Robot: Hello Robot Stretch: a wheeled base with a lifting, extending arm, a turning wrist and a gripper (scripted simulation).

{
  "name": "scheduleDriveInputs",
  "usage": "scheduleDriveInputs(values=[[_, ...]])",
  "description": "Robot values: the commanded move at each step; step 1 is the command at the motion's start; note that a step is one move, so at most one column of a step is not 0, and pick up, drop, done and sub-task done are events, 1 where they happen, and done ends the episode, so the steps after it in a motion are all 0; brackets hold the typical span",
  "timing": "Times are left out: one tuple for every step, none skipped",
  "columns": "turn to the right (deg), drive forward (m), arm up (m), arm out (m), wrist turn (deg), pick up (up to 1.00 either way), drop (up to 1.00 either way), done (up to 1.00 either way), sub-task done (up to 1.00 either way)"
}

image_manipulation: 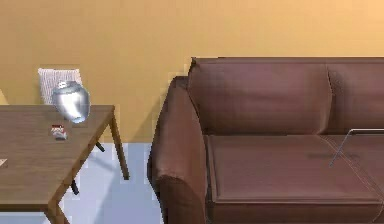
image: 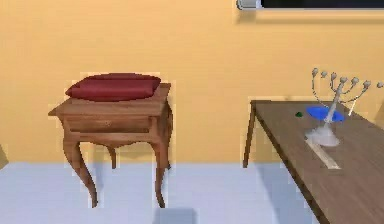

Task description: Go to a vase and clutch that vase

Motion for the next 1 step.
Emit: scheduleDriveInputs(values=[[0.0,0.15,0.00,0.00,0.0,0.00,0.00,0.00,0.00]])
